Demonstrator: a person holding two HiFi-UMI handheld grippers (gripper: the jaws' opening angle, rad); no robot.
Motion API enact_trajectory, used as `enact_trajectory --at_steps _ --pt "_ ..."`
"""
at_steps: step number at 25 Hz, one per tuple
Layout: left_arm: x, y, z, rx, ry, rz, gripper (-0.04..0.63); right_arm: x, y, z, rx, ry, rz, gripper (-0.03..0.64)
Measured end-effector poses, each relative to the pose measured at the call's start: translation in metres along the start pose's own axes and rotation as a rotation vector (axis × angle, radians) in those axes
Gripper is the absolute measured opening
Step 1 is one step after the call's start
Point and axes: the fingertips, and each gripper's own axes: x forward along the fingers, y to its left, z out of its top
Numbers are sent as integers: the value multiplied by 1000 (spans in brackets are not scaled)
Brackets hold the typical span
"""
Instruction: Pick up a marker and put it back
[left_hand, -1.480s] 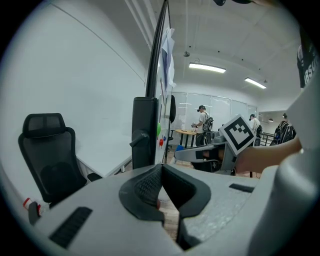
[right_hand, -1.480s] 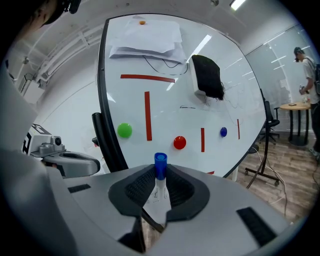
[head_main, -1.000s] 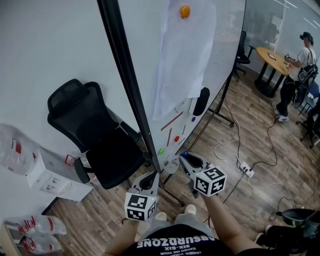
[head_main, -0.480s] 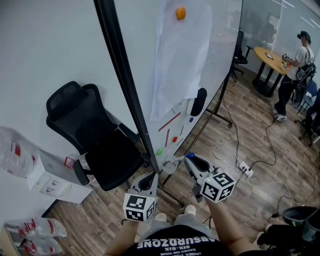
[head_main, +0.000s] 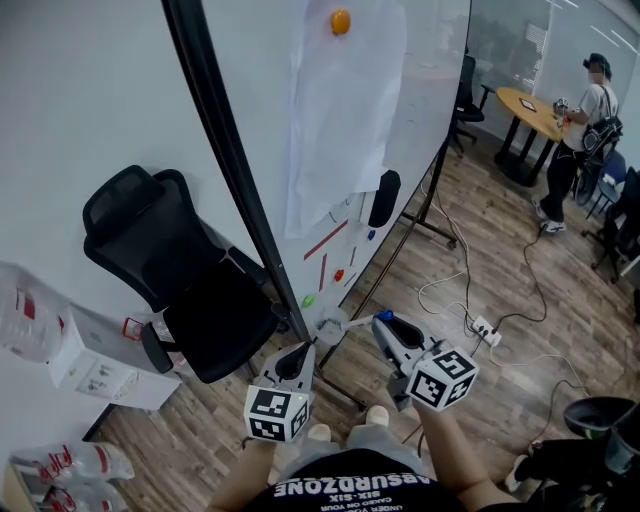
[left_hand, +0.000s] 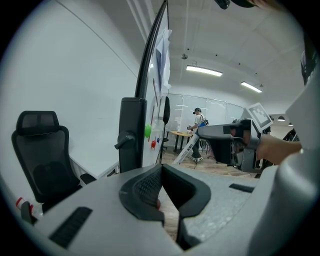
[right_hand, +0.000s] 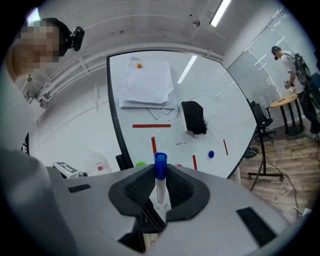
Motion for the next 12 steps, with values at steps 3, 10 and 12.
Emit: enact_trajectory --at_steps 3,10,12 --pt "2 -4 -1 1 2 -10 3 -6 0 -2 11 0 -3 62" --pt "3 -11 -1 2 6 -29 5 -16 1 -14 24 16 -18 61" --pt "3 -13 -2 2 8 -33 4 -18 0 -19 26 21 -25 63"
